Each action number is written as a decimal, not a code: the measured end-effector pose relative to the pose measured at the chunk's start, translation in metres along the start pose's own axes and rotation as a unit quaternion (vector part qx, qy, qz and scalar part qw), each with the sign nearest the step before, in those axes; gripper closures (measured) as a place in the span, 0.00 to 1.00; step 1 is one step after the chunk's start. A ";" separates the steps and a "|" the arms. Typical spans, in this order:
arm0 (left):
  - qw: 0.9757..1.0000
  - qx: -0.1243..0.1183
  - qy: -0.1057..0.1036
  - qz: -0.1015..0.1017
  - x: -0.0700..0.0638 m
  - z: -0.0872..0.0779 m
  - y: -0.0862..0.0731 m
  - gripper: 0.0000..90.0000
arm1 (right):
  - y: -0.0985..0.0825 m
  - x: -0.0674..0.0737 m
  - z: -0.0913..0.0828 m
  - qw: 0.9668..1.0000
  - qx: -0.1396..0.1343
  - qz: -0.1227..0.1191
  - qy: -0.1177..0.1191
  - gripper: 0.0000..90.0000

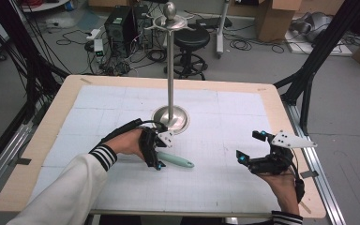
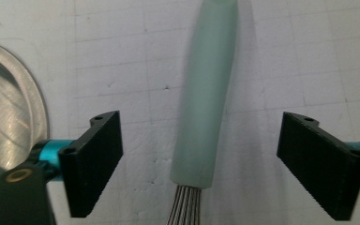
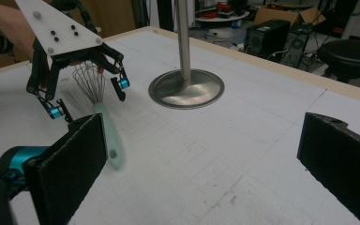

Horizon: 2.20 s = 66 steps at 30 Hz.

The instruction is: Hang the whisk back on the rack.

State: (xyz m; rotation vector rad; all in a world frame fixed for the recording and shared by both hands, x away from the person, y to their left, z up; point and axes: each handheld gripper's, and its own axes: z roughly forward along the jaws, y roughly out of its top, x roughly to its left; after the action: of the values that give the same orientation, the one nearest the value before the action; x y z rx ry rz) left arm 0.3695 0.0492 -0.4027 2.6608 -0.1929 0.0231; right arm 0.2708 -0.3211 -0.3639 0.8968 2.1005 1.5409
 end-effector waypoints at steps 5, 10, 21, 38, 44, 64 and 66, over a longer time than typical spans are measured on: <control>1.000 0.011 0.000 0.002 0.002 0.003 0.001 0.29 | 0.000 0.000 0.000 1.000 0.000 0.000 0.000 0.01; 1.000 0.021 -0.007 0.001 0.003 0.006 0.001 0.37 | 0.000 0.000 0.000 1.000 -0.001 0.001 0.000 0.01; 0.999 0.040 -0.015 0.006 0.003 0.009 0.004 0.53 | 0.000 0.000 0.000 1.000 -0.002 0.002 0.001 0.01; 0.998 0.066 -0.007 0.018 0.001 0.010 0.006 0.74 | 0.000 0.000 -0.001 1.000 -0.002 0.003 0.001 0.01; 0.996 0.079 0.002 0.029 -0.001 0.009 0.008 0.77 | 0.000 -0.001 -0.001 1.000 -0.004 0.002 0.001 0.01; 0.999 0.040 0.018 0.012 -0.001 -0.020 0.006 0.77 | 0.001 -0.001 -0.001 1.000 -0.004 0.002 0.002 0.01; 0.999 0.031 0.019 0.008 0.000 -0.024 0.006 0.77 | 0.001 -0.001 -0.001 1.000 -0.005 0.003 0.002 0.01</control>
State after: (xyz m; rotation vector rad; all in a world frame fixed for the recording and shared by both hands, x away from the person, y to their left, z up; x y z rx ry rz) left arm 0.3687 0.0555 -0.3785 2.7191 -0.2055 0.0853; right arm 0.2708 -0.3220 -0.3631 0.8973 2.0935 1.5552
